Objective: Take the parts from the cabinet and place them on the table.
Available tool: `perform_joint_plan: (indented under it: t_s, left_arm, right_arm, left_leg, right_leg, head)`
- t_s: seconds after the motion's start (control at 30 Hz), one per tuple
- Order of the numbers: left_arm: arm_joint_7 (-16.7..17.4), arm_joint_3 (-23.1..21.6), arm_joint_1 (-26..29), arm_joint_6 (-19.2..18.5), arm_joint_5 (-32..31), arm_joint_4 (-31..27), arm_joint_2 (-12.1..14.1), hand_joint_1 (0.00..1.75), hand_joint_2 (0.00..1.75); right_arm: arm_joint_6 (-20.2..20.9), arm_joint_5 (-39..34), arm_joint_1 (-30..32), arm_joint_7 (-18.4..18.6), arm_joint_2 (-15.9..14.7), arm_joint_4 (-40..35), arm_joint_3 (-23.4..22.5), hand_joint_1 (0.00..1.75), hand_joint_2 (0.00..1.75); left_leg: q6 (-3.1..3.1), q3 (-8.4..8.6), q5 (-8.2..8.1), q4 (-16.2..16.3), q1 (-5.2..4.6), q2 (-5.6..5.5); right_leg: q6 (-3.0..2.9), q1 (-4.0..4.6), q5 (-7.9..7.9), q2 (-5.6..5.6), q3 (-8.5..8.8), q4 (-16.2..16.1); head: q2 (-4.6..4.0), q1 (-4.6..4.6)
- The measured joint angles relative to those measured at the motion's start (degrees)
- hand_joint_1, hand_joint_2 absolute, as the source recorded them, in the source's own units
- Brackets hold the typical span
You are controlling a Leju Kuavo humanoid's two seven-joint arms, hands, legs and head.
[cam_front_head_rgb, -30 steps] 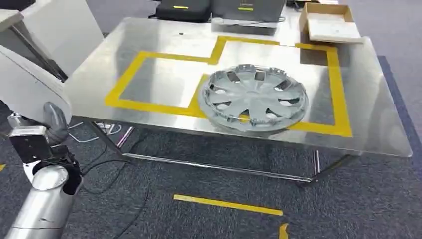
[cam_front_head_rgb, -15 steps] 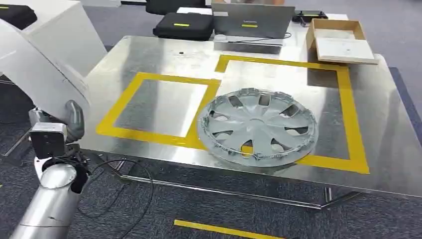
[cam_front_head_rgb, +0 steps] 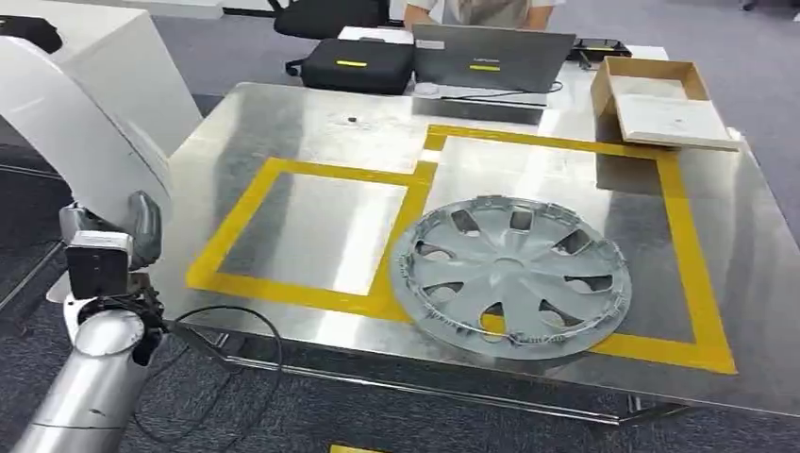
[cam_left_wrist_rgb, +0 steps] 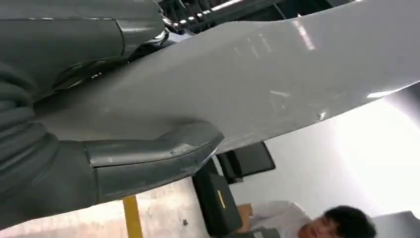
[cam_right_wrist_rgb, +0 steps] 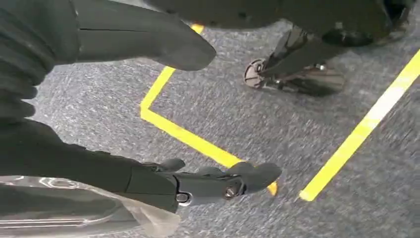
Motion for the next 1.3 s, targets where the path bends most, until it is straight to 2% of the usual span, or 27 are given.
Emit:
perform_joint_plan:
  t_s: [0.07,0.1,0.13,0.17,0.2,0.23,0.27,0.3,0.4,0.47,0.53,0.57,0.6,0.63,0.67,0.7,0.77,0.83,0.9,0.97,1.0,1.1,1.13,1.17,1.2,1.27,1.3]
  left_arm:
    - [1.1,-0.6,0.0,-1.2,-0.9,0.4,0.1,1.75,1.75]
    - [1.3,-0.9,0.1,-1.7,-1.2,0.8,0.1,1.75,1.75]
    - [1.5,-1.3,0.2,-2.0,-1.5,1.1,0.2,1.75,1.75]
    - [1.7,-1.6,0.3,-2.2,-1.7,1.4,0.2,1.75,1.75]
    - [1.9,-1.7,0.4,-2.5,-2.1,1.6,0.3,1.75,1.75]
    - [1.9,-1.8,0.4,-2.8,-2.4,1.8,0.4,1.75,1.75]
    - [2.0,-1.9,0.4,-3.2,-2.7,2.0,0.5,1.75,1.75]
    - [2.2,-1.9,0.4,-3.8,-3.3,2.2,0.7,1.75,1.75]
    - [2.8,-2.4,0.7,-4.9,-4.7,2.8,1.3,1.75,1.75]
    - [2.9,-2.6,0.8,-5.6,-5.6,3.0,1.9,1.75,1.75]
    - [3.0,-2.8,0.8,-6.3,-6.2,3.2,2.0,1.75,1.75]
    - [3.3,-2.9,1.0,-7.0,-6.3,3.6,2.3,1.75,1.75]
    - [3.6,-2.9,1.2,-7.5,-6.3,4.1,2.6,1.75,1.75]
    - [3.9,-2.9,1.4,-8.2,-6.3,4.7,3.0,1.75,1.75]
    - [3.9,-2.9,1.4,-8.6,-6.6,5.3,3.4,1.75,1.75]
    - [4.1,-2.9,1.3,-9.1,-7.4,5.9,3.8,1.75,1.75]
    - [5.2,-2.9,0.3,-10.1,-10.4,7.8,5.1,1.75,1.75]
    - [6.1,-2.9,-1.2,-10.6,-14.0,10.8,6.7,1.75,1.75]
    - [6.5,-2.7,-1.9,-10.8,-16.6,13.6,8.3,1.75,1.75]
    - [6.8,-2.5,-2.4,-11.0,-18.9,16.4,10.0,1.75,1.75]
    - [6.8,-2.3,-3.0,-10.9,-20.2,18.0,10.9,1.75,1.75]
    - [7.0,-2.2,-4.4,-9.5,-26.2,24.2,13.0,1.75,1.75]
    - [7.0,-2.2,-4.6,-8.9,-28.0,26.0,13.8,1.75,1.75]
    - [7.0,-2.2,-4.7,-8.6,-28.9,27.9,14.4,1.75,1.75]
    - [7.0,-2.2,-4.9,-8.4,-29.3,29.1,14.8,1.75,1.75]
    - [6.9,-2.2,-5.3,-8.1,-29.8,30.7,15.4,1.75,1.75]
    - [6.9,-2.2,-5.7,-8.1,-29.8,31.5,15.6,1.75,1.75]
  right_arm:
    - [0.0,0.0,0.1,0.0,0.0,0.0,-0.1,0.0,1.75]
    - [0.1,0.1,0.2,0.0,0.0,0.0,-0.1,0.0,1.75]
    - [0.1,0.1,0.2,0.0,0.0,0.0,-0.1,0.0,1.75]
    - [0.1,0.0,0.2,0.0,0.0,0.0,-0.2,0.0,1.75]
    - [0.1,0.0,0.2,0.0,0.0,0.0,-0.3,0.0,1.75]
    - [0.1,0.0,0.2,0.0,0.0,0.0,-0.4,0.0,1.75]
    - [0.1,0.0,0.2,0.0,0.0,0.0,-0.6,0.0,1.75]
    - [0.1,0.0,0.2,0.0,0.0,0.0,-0.7,0.0,1.75]
    - [0.2,0.0,0.3,0.1,0.0,0.0,-1.0,0.0,1.75]
    - [0.3,0.0,0.3,0.1,0.0,0.0,-1.1,0.0,1.75]
    - [0.3,0.1,0.3,0.0,0.0,0.0,-1.2,0.0,1.75]
    - [0.4,0.2,0.3,0.0,0.0,0.0,-1.4,0.0,1.75]
    - [0.3,0.4,0.2,-0.1,0.0,0.0,-1.5,0.0,1.75]
    - [0.4,0.5,0.3,-0.1,0.0,0.0,-1.6,0.0,1.75]
    - [0.5,0.6,0.3,-0.1,0.0,0.0,-1.6,0.0,1.75]
    - [0.6,0.7,0.3,-0.2,0.0,0.0,-1.7,0.0,1.75]
    - [0.9,1.0,0.3,-0.3,0.0,0.0,-1.9,0.0,1.75]
    - [1.2,1.3,0.1,-0.5,0.0,0.0,-2.1,0.0,1.75]
    - [1.2,1.6,0.2,-0.5,0.0,0.0,-2.2,0.0,1.75]
    - [1.3,1.8,0.2,-0.6,-0.4,0.0,-2.4,0.0,1.75]
    - [1.4,1.9,0.2,-0.6,-0.5,0.0,-2.5,0.0,1.75]
    - [1.6,2.4,0.2,-0.7,-0.5,0.0,-2.5,0.0,1.75]
    - [1.7,2.6,0.3,-0.6,-0.5,0.0,-2.5,0.0,1.75]
    - [1.7,2.7,0.3,-0.6,-0.6,0.0,-2.5,0.0,1.75]
    - [1.7,2.8,0.4,-0.6,-0.8,0.0,-2.5,0.0,1.75]
    - [1.8,2.8,0.2,-0.6,-1.0,0.0,-2.5,0.0,1.75]
    - [1.8,2.8,0.1,-0.7,-1.1,0.0,-2.5,0.0,1.75]
  left_leg:
    - [0.4,-0.03,-0.28,0.0,-0.11,-0.01]
    - [0.51,-0.03,-0.4,0.0,-0.19,-0.03]
    - [0.53,0.01,-0.47,0.0,-0.22,-0.1]
    - [0.45,0.08,-0.56,0.0,-0.22,-0.15]
    - [0.35,0.17,-0.64,0.1,-0.22,-0.2]
    - [0.19,0.29,-0.75,0.1,-0.2,-0.22]
    - [-0.05,0.34,-0.88,0.2,-0.21,-0.22]
    - [-0.44,0.3,-1.1,0.3,-0.69,-0.28]
    - [-1.35,0.43,-0.62,-0.2,-0.41,-0.38]
    - [-1.95,0.18,-1.45,0.7,-0.38,-0.32]
    - [-2.53,-2.19,-5.02,6.4,-0.18,-0.22]
    - [-2.77,-4.74,-7.57,12.2,-0.02,-0.19]
    - [-2.87,-6.51,-8.85,16.0,-0.01,-0.18]
    - [-2.9,-7.3,-8.79,17.5,-0.01,-0.18]
    - [-2.81,-6.77,-7.38,16.2,-0.01,-0.18]
    - [-2.63,-5.26,-5.07,12.8,-0.03,-0.18]
    - [-1.92,-0.42,0.1,2.4,-0.14,-0.1]
    - [-1.51,0.56,-0.9,-0.3,-0.62,0.02]
    - [-1.22,0.42,-1.06,-0.1,-0.85,0.0]
    - [-0.47,1.09,-0.61,-1.3,-0.3,0.15]
    - [-0.23,1.22,-0.6,-1.5,-0.22,0.12]
    - [0.12,1.2,-0.67,-1.4,-0.32,0.18]
    - [0.16,1.22,-0.74,-1.4,-0.35,0.19]
    - [0.11,1.3,-0.86,-1.4,-0.35,0.18]
    - [0.06,1.4,-0.98,-1.3,-0.33,0.15]
    - [-0.35,1.65,-1.39,-1.0,-0.22,-0.01]
    - [-0.73,1.62,-1.66,-0.8,-0.36,-0.1]
  right_leg:
    - [0.21,-0.06,-4.14,-0.01,-5.33,9.5]
    - [0.29,-0.09,-4.98,-0.01,-7.73,13.2]
    - [0.32,-0.09,-4.09,-0.01,-8.9,13.9]
    - [0.27,-0.09,-1.94,0.0,-8.64,11.9]
    - [0.2,-0.1,1.11,-0.02,-7.15,7.6]
    - [0.07,-0.16,4.19,-0.02,-4.85,1.9]
    - [-0.11,-0.22,6.0,-0.01,-2.86,-2.7]
    - [-0.25,0.03,5.85,0.01,-2.75,-3.1]
    - [-1.06,0.21,6.32,0.05,-2.38,-3.2]
    - [-1.74,-0.33,6.78,-0.05,-2.13,-3.7]
    - [-2.13,-0.39,6.67,-0.18,-1.97,-3.7]
    - [-2.24,-0.36,6.6,-0.19,-1.95,-3.7]
    - [-2.27,-0.35,6.57,-0.18,-1.94,-3.7]
    - [-2.29,-0.35,6.51,-0.15,-1.89,-3.7]
    - [-2.27,-0.35,6.42,-0.12,-1.79,-3.7]
    - [-2.22,-0.34,6.33,-0.1,-1.66,-3.7]
    - [-1.95,-0.32,6.03,-0.11,-1.24,-3.7]
    - [-1.45,-0.12,5.9,-0.07,-1.72,-3.5]
    - [-0.86,-0.34,5.94,-0.14,-1.66,-3.8]
    - [-0.3,-0.32,5.22,-0.11,-2.07,-3.5]
    - [-0.15,-0.23,4.03,-0.23,-2.86,-1.6]
    - [0.11,-0.3,-0.97,-0.24,-9.74,11.1]
    - [0.2,-0.29,-1.03,-0.25,-11.55,13.7]
    - [0.23,-0.3,0.46,-0.25,-11.7,12.9]
    - [0.22,-0.31,2.86,-0.26,-10.65,9.9]
    - [0.03,-0.34,8.15,-0.27,-6.43,0.4]
    - [-0.23,-0.25,7.85,-0.21,-5.17,-2.1]
  head:
    - [0.0,0.04]
    - [0.0,0.0]
    - [0.0,0.09]
    - [0.0,0.04]
    - [0.0,0.11]
    - [0.0,0.11]
    - [0.0,0.13]
    - [0.0,0.07]
    - [0.0,0.0]
    - [0.0,-0.06]
    - [0.0,-0.15]
    - [0.0,-0.13]
    - [0.0,-0.15]
    - [0.0,-0.15]
    - [0.0,-0.17]
    - [0.0,-0.15]
    - [0.0,-0.15]
    - [0.0,-0.17]
    - [0.0,-0.13]
    - [0.0,-0.09]
    - [0.0,0.15]
    - [0.0,0.35]
    - [0.0,0.39]
    - [0.0,0.31]
    - [0.0,0.39]
    - [0.0,0.37]
    - [0.0,0.37]
